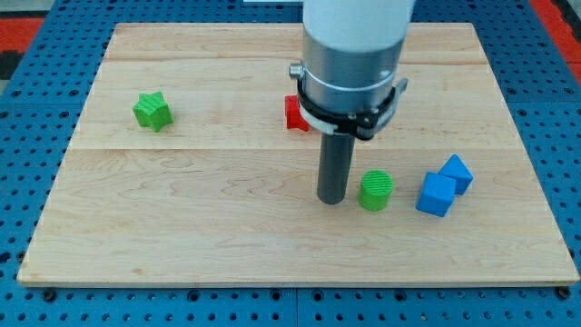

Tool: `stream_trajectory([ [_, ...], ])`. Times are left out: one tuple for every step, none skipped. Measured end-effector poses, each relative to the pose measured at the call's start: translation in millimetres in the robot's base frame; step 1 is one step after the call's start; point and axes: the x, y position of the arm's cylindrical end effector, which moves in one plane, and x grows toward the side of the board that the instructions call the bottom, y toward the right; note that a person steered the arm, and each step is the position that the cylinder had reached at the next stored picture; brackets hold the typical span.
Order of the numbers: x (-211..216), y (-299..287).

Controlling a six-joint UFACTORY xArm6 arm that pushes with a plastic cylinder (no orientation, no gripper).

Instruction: Move the green star above the green circle

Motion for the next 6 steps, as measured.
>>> stream_trajectory([
  [13.7, 23.9],
  [25.9, -19.2],
  [10.5, -123.4],
  [-50.1, -208.9],
  [-105.0, -290.5],
  [-131.0, -302.3],
])
